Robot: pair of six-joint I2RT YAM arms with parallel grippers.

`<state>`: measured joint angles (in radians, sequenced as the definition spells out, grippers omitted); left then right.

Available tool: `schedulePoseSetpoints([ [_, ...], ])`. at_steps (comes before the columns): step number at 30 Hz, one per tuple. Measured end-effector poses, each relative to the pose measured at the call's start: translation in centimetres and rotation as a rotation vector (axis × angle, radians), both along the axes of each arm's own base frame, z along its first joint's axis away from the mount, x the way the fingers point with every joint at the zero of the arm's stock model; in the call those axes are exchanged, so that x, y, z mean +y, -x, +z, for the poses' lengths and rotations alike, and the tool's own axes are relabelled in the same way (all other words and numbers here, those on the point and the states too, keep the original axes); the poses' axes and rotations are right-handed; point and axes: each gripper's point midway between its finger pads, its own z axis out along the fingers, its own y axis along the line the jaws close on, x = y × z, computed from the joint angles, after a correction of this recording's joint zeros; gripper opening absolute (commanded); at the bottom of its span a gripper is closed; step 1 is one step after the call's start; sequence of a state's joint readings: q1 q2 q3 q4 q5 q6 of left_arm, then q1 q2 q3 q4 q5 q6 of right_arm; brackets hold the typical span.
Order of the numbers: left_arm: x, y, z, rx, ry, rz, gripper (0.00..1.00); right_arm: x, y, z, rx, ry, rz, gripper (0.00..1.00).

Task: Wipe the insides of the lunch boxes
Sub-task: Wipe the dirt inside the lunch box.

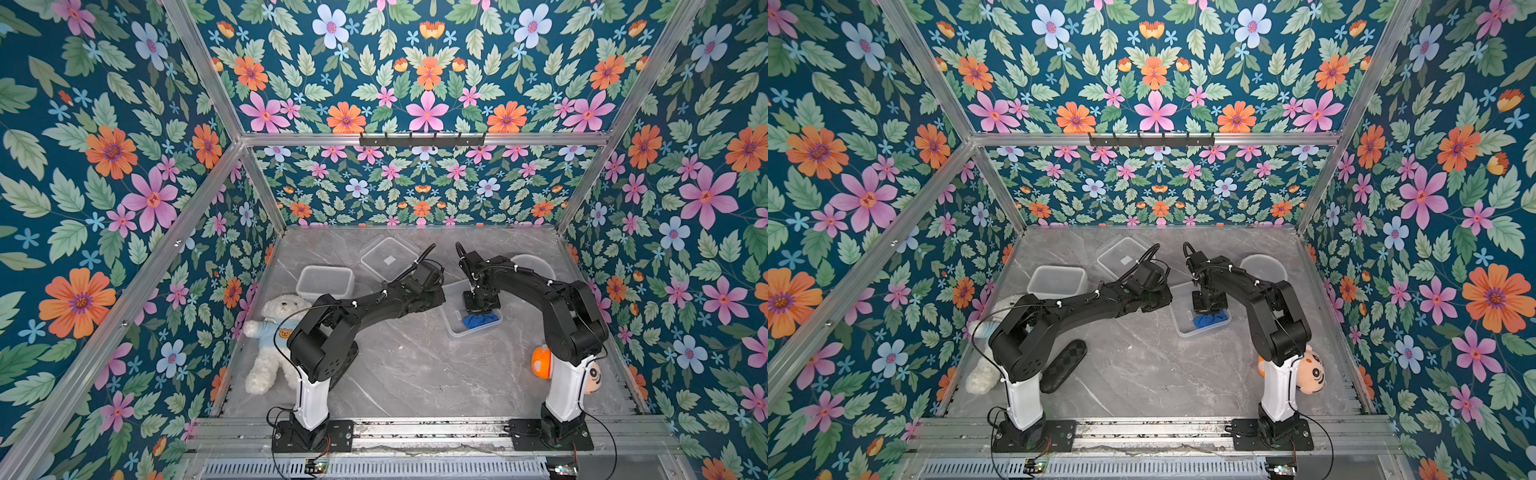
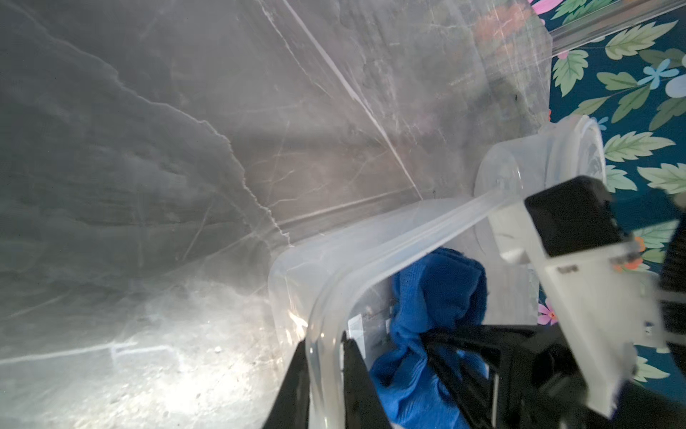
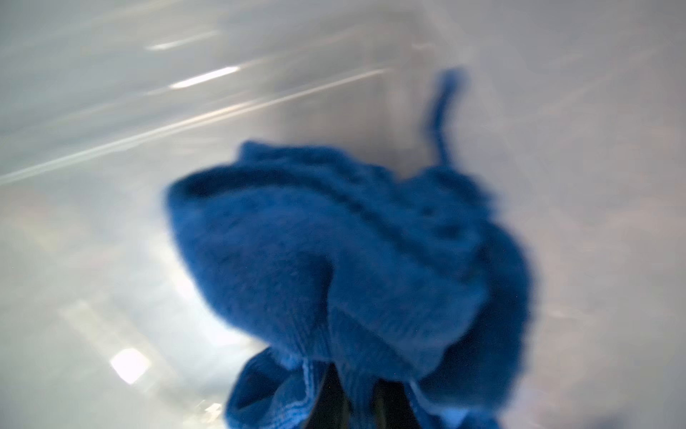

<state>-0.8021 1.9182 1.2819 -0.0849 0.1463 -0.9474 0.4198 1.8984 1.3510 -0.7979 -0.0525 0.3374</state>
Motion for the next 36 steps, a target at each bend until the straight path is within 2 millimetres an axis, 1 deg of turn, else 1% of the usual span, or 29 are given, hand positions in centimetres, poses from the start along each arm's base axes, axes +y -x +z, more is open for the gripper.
schedulePoseSetpoints([
  [2, -0.7, 0.7, 0.2, 0.001, 0.002, -0.063, 0.16, 3.2, -0.5, 1.7, -0.057, -0.185, 0.02, 0.0],
  [4, -1.1, 1.2, 0.3, 0.013, -0.001, -0.084, 0.16, 5.4, -1.2, 3.8, -0.1, -0.321, 0.026, 0.0],
  [5, -1.2, 1.1, 0.4, 0.006, -0.005, -0.094, 0.16, 6.0, -1.8, 4.8, -0.121, -0.352, 0.02, 0.0],
  [6, -1.2, 0.8, 0.7, -0.001, -0.003, -0.089, 0.16, 6.3, -2.3, 5.3, -0.129, -0.369, 0.017, 0.0],
  [8, -1.0, 0.0, 1.2, -0.02, -0.001, -0.074, 0.16, 7.0, -3.7, 5.7, -0.14, -0.385, 0.008, 0.0],
  [9, -0.8, -0.2, 1.2, -0.027, -0.01, -0.062, 0.16, 7.2, -4.1, 5.6, -0.137, -0.377, 0.009, 0.0],
  [11, -0.5, -0.3, 1.0, -0.029, -0.024, -0.052, 0.16, 7.4, -4.5, 4.6, -0.113, -0.349, 0.003, 0.0],
  [13, -0.5, -0.3, 1.0, -0.029, -0.025, -0.055, 0.16, 6.9, -4.7, 3.4, -0.102, -0.3, -0.01, 0.0],
  [16, -0.8, 0.0, 1.1, -0.027, -0.017, -0.071, 0.16, 5.0, -4.8, 2.6, -0.117, -0.193, -0.042, 0.0],
  [18, -1.0, 0.1, 1.1, -0.025, -0.013, -0.081, 0.16, 3.2, -4.9, 2.9, -0.146, -0.108, -0.066, 0.0],
  [22, -0.9, 0.5, 0.8, -0.015, -0.021, -0.093, 0.16, -0.4, -5.6, 4.5, -0.222, 0.045, -0.106, 0.0],
  [25, -0.8, 0.9, 0.1, 0.009, -0.031, -0.102, 0.16, -2.4, -5.3, 5.8, -0.254, 0.131, -0.106, 0.0],
  [28, -0.8, 1.4, -0.6, 0.031, -0.037, -0.115, 0.16, -3.4, -4.4, 6.7, -0.258, 0.168, -0.106, 0.0],
  [30, -1.0, 1.6, -0.6, 0.042, -0.033, -0.126, 0.16, -4.0, -3.4, 6.4, -0.242, 0.185, -0.103, 0.0],
  [33, -1.2, 1.6, -0.5, 0.05, -0.039, -0.136, 0.16, -4.6, -1.1, 5.2, -0.192, 0.187, -0.091, 0.0],
  [34, -1.1, 1.6, -0.5, 0.052, -0.043, -0.136, 0.16, -4.5, -0.1, 4.5, -0.163, 0.168, -0.075, 0.0],
  [36, -1.0, 1.3, -0.2, 0.052, -0.051, -0.135, 0.16, -3.7, 1.8, 3.4, -0.109, 0.097, -0.055, 0.0],
])
